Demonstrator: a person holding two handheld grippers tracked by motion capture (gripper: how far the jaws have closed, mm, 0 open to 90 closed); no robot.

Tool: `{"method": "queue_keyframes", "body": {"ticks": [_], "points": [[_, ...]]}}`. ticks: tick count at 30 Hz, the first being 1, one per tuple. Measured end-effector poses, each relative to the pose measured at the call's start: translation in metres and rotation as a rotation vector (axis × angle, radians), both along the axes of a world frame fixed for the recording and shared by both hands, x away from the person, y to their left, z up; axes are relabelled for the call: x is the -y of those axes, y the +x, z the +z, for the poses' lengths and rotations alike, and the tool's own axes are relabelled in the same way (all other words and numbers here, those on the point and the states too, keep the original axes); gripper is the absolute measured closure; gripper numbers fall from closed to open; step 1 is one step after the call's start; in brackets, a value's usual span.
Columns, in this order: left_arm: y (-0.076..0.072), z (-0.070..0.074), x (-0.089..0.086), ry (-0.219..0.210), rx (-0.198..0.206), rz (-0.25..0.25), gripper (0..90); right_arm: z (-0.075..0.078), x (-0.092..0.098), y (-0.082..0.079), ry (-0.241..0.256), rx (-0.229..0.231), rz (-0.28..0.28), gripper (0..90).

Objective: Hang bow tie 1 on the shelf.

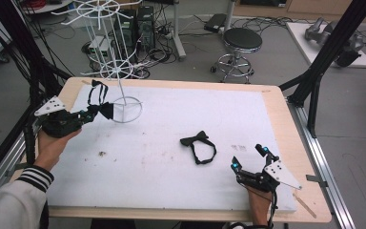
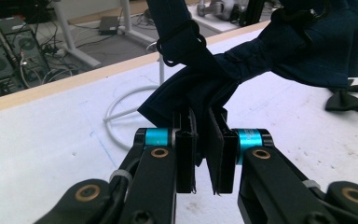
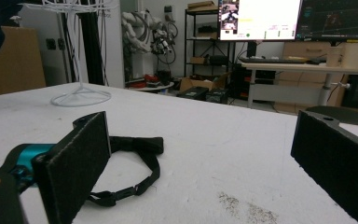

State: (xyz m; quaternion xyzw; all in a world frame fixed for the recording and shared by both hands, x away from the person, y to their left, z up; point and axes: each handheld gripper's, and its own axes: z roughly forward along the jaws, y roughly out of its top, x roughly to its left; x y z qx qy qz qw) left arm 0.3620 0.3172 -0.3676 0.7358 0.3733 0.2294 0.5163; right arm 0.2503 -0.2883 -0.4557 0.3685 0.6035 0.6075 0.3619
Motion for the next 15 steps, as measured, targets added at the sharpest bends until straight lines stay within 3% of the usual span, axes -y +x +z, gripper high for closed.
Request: {"method": "queue_keyframes", "body": {"ticks": [3,4,7,8,13,15], "points": [[-0.001,0.0,0.0,-0.014,0.006,-0.006,78.1,0.0,0.0,0.0,-0.002,0.001,-0.001,3.9],[-0.001,-0.001,0.0,-0.031,0.01,-0.017,70.6,0.0,0.0,0.0,-0.001,0.0,-0.001,3.9],[-0.001,-0.001,0.001,-0.069,-0.017,-0.027,25.6,0.0,0.0,0.0,-0.002,0.001,-0.001,3.9],[-0.003,-0.002,0.002,-0.083,-0.016,-0.025,15.4,0.0,0.0,0.0,-0.002,0.001,-0.001,3.9],[-0.019,-0.004,0.001,-0.166,0.09,-0.079,11.6,0.0,0.0,0.0,-0.002,0.001,-0.001,3.9],[-0.025,-0.003,0.002,-0.181,0.112,-0.099,11.6,0.0,0.0,0.0,-0.002,0.001,0.0,3.9]]}}
